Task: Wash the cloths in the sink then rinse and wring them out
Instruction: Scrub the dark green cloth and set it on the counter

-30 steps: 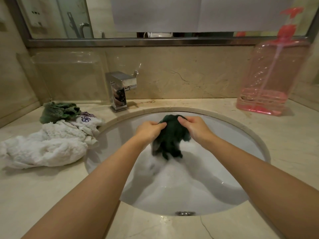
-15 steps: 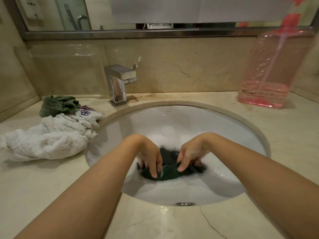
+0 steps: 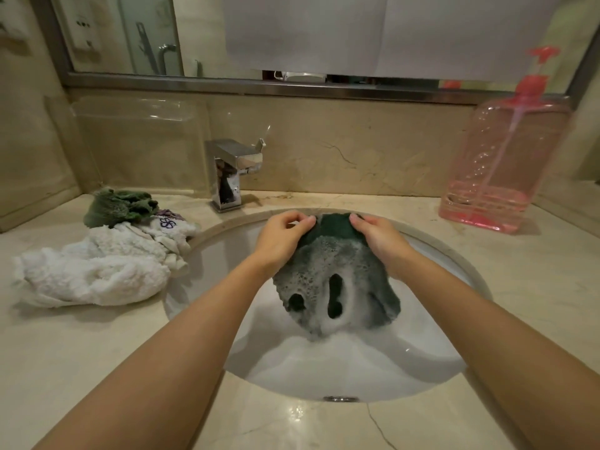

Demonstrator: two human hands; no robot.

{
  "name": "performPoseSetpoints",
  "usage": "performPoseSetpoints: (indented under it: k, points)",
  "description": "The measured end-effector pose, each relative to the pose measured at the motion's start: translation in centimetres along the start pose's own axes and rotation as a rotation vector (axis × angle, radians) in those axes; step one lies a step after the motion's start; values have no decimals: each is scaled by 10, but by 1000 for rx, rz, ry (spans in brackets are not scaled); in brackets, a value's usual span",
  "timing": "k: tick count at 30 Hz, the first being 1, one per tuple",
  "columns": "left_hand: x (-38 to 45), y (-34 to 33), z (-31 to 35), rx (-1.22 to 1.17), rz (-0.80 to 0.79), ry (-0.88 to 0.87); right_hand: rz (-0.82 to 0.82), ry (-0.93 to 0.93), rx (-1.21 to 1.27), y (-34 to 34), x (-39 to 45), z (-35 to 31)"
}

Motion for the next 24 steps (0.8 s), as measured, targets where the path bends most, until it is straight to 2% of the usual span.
performPoseSetpoints:
  k: [4, 8, 12, 16, 18, 20, 22, 24]
  points:
    - [-5, 3, 7, -134, 13, -15, 79, -94, 169, 5, -5, 2]
    - [-11, -2, 8, -89, -9, -5, 168, -208, 434, -4, -23, 19]
    - [-15, 1, 5, -133, 46, 40, 266, -178, 509, 3, -29, 12]
    - [-22, -4, -5, -371, 201, 234, 287, 42, 344, -2, -43, -16]
    - [-29, -21, -6, -423, 181, 330, 302, 236, 188, -16, -56, -42]
    - [-36, -42, -4, -547, 95, 371, 381, 371, 63, -24, -62, -60]
    - [-45, -56, -3, -714, 51, 459, 490, 365, -74, -18, -55, -62]
    - [-50, -59, -9, -775, 74, 502, 492, 320, -127, -18, -52, -57]
Point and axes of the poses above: each hand's wrist, its own x-axis towards the middle knuckle, its own y-axis out of the back of the hand, z = x × y, the point moved 9 cm from there along x, towards the middle knuckle, and after that the axes turned 4 degrees about y, right-handed, at the moved point
